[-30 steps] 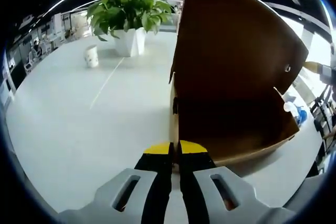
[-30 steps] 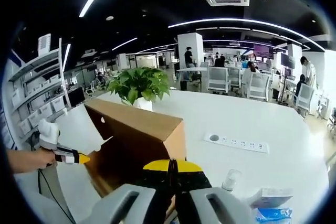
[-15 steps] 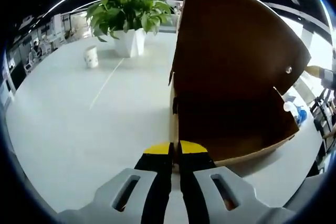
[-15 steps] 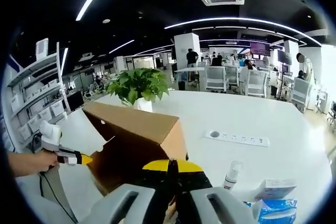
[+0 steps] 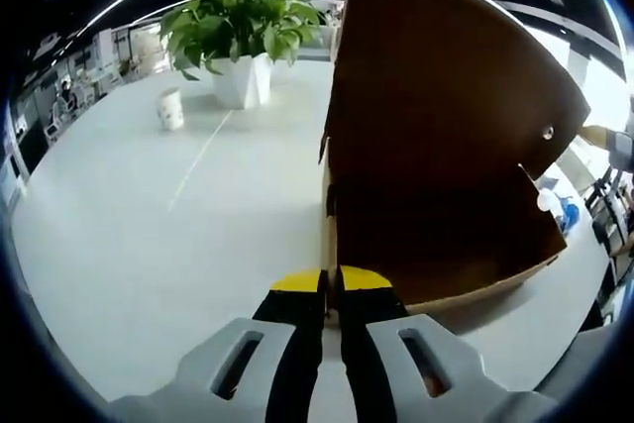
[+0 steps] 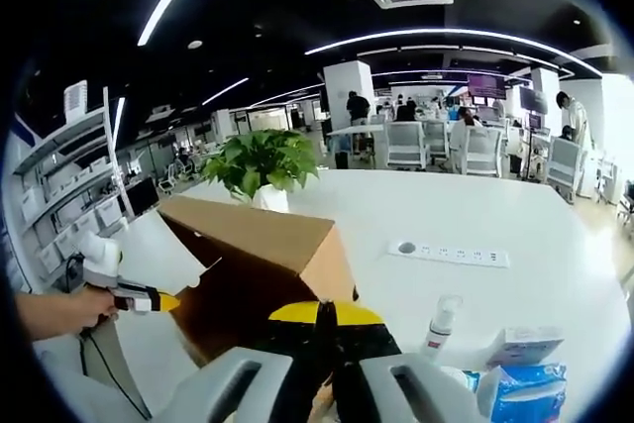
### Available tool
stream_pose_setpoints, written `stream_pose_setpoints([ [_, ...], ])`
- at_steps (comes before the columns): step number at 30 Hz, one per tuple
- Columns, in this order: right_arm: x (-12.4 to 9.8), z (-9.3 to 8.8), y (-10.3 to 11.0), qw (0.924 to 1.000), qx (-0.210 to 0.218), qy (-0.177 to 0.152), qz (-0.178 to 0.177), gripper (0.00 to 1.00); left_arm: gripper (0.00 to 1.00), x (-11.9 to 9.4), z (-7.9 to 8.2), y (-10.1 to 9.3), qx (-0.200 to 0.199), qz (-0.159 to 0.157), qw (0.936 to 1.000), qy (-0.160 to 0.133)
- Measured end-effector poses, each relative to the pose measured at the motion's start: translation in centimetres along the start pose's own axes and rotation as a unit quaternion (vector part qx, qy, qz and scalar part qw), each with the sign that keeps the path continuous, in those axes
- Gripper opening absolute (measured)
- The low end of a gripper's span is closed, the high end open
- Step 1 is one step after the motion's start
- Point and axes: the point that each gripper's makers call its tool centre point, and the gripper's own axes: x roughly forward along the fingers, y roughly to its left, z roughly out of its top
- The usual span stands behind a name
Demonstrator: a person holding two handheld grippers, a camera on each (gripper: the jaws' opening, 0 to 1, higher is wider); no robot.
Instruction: Operate the shoe box by opening the lid, removing the specified soft item, and placing it in the target area until the item is outside and the box remains undamaged.
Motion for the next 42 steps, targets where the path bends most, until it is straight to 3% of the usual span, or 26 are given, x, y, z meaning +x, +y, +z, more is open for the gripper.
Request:
stream_pose_setpoints([
  [12,-0.2,-0.4,0.2,1.0,-0.004,0.006,0.001,0.0,0.04,-0.3,0.0,-0.2,0.01,-0.013,0.9999,0.003],
  [24,-0.4,-1.3,0.3,0.9999,-0.002,0.014,0.005,0.0,0.1,-1.5,2.3,-1.6,0.031,-0.028,0.9987,-0.029],
  [42,-0.9,-3.3,0.7,0.9993,0.017,0.03,0.013,0.0,0.13,-3.1,4.3,-2.7,0.049,-0.046,0.996,-0.06],
])
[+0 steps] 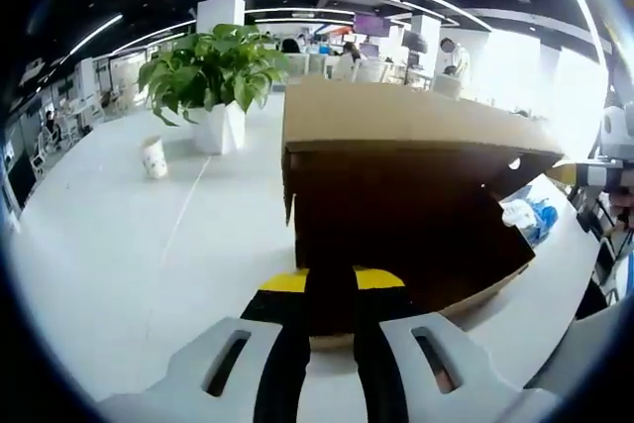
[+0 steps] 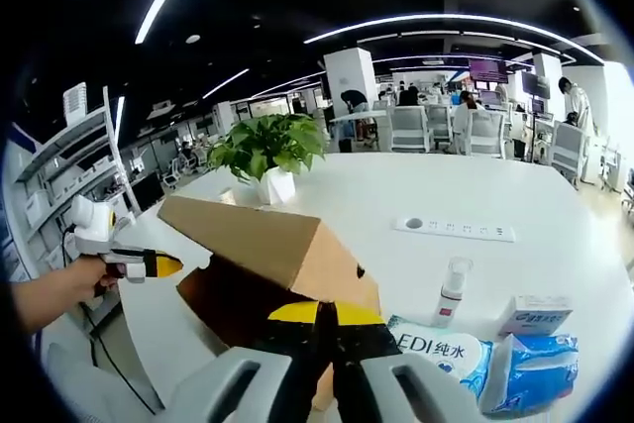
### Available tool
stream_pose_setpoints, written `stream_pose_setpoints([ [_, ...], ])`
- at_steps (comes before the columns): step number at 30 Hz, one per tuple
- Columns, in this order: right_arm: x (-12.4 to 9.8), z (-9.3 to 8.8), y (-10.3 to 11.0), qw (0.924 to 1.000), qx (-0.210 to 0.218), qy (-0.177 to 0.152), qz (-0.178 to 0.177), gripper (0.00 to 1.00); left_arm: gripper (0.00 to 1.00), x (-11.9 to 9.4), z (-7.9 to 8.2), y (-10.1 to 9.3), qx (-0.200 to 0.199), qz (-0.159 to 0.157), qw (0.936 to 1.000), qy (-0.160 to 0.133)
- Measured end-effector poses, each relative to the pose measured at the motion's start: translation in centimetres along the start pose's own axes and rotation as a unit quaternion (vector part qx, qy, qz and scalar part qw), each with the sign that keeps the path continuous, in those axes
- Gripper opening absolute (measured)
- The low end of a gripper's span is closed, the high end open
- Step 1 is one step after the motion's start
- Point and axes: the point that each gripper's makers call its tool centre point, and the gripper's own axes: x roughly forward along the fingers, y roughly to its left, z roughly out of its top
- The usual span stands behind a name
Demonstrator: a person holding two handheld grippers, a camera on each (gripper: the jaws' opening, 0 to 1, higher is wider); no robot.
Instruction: Operate the shoe box by opening the lid, removing the specified soft item, and placing it in the target area until the item is outside and the box remains undamaged.
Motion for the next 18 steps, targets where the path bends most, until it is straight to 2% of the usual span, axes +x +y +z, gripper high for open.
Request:
stream_pose_setpoints([
  [18,-0.3,-2.3,0.5,0.9997,0.013,0.016,0.012,0.0,0.13,-0.6,1.3,0.0,0.02,-0.011,0.9996,-0.02],
])
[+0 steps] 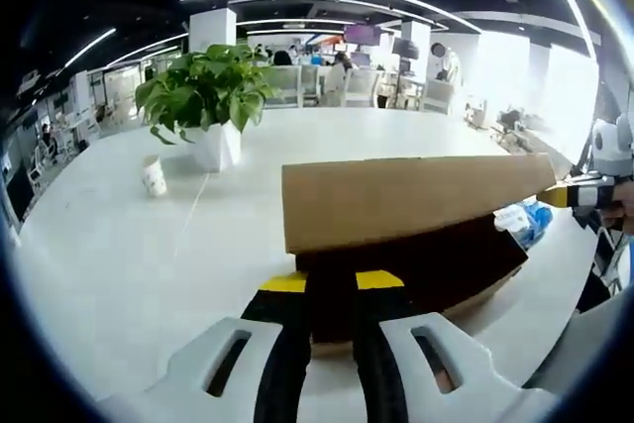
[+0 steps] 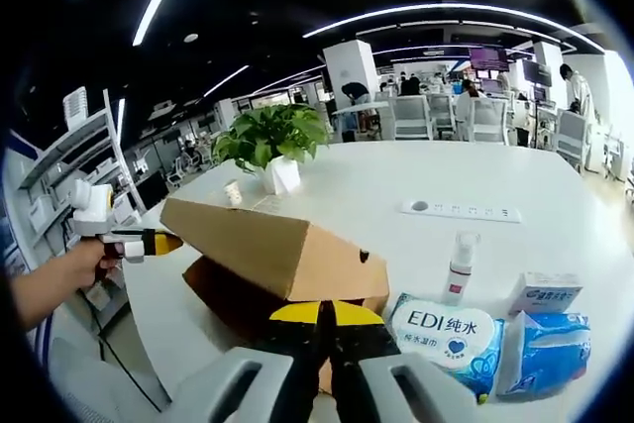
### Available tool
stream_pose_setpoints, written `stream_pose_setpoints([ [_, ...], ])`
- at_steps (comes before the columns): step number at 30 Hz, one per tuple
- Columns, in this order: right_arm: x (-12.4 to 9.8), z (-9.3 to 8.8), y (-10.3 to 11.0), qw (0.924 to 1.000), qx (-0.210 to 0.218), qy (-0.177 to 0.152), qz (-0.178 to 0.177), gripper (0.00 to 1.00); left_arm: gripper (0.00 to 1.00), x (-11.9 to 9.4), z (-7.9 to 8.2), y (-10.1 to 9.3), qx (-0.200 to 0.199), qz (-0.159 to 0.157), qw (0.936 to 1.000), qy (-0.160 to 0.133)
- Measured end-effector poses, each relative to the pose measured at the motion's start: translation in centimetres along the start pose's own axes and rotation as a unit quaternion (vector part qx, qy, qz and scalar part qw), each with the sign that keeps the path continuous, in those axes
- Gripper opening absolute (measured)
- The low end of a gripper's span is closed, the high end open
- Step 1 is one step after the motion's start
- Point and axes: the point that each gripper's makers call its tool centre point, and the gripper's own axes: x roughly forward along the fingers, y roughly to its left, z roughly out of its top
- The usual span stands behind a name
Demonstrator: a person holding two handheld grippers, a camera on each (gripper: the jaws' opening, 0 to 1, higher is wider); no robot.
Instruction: Operate the shoe box by opening the lid, removing the specified soft item, and placing it in the target area until the item is outside and the box remains undamaged.
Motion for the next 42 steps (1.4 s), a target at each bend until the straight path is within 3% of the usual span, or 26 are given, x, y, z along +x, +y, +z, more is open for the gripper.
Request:
stream_pose_setpoints([
  [12,0.0,-1.2,0.5,0.9998,-0.013,0.007,0.009,0.0,0.13,-0.3,-0.5,-0.1,0.016,-0.019,0.9997,-0.004],
  [22,0.0,-2.0,0.8,0.9996,-0.018,0.009,0.018,0.02,0.16,-0.7,-1.2,0.0,0.037,-0.019,0.9991,0.003],
  [30,0.1,-2.5,1.1,0.9982,-0.052,0.009,0.028,0.03,0.18,-0.6,-2.0,-0.2,0.047,-0.027,0.9985,0.012],
  [42,0.4,-3.3,1.1,0.9978,-0.055,0.019,0.033,0.07,0.2,-0.5,-2.7,-0.1,0.061,-0.03,0.9975,0.022],
])
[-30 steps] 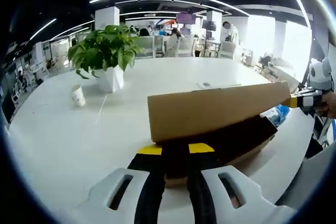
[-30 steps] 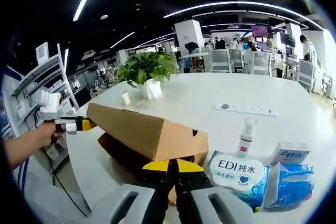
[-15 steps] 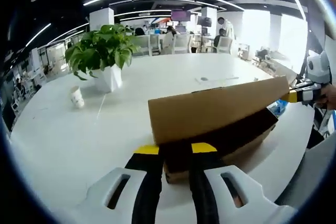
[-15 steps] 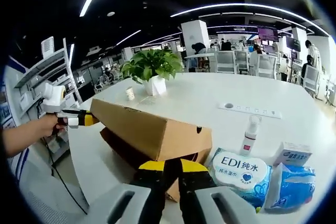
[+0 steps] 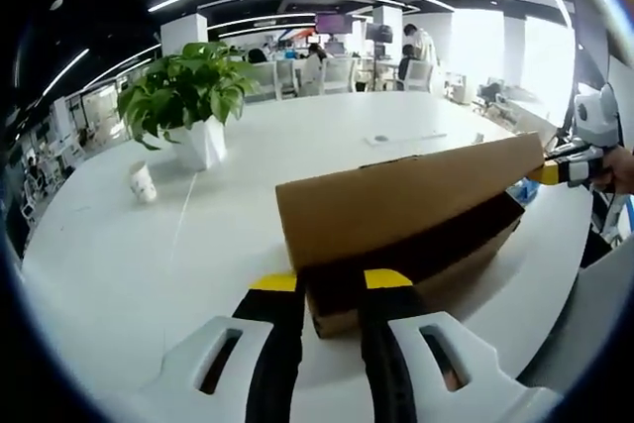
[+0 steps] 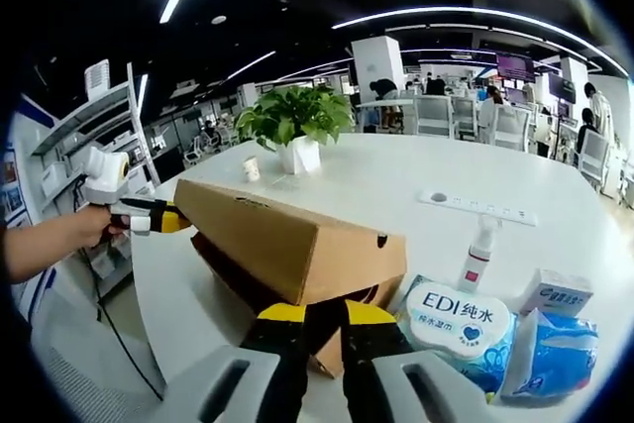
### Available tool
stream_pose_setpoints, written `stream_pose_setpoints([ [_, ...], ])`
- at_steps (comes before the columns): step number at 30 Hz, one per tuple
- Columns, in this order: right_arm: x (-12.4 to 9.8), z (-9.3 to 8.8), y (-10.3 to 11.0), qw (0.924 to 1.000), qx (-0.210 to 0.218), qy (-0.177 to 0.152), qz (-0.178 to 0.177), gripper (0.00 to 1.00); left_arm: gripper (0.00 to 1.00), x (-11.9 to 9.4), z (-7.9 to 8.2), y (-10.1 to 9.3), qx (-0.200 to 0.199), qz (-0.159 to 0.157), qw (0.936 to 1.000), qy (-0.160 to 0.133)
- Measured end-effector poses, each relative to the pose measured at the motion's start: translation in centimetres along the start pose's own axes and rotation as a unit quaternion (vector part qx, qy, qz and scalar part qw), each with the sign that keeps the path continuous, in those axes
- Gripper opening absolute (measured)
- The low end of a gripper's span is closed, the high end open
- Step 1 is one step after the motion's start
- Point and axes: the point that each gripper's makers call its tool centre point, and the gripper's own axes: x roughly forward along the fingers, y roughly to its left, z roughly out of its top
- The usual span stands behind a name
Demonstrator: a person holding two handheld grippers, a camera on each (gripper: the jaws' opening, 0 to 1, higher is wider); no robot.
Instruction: Operate the shoe box by opening the lid, removing the specified soft item, and placing it in the target area until the item is outside and the box remains undamaged.
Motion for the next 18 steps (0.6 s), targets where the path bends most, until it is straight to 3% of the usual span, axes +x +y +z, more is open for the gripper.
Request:
stream_pose_setpoints([
  [18,0.8,-1.0,0.6,0.9996,-0.022,0.014,0.013,0.18,0.26,0.3,-1.7,-0.3,0.017,-0.01,0.9995,0.024],
])
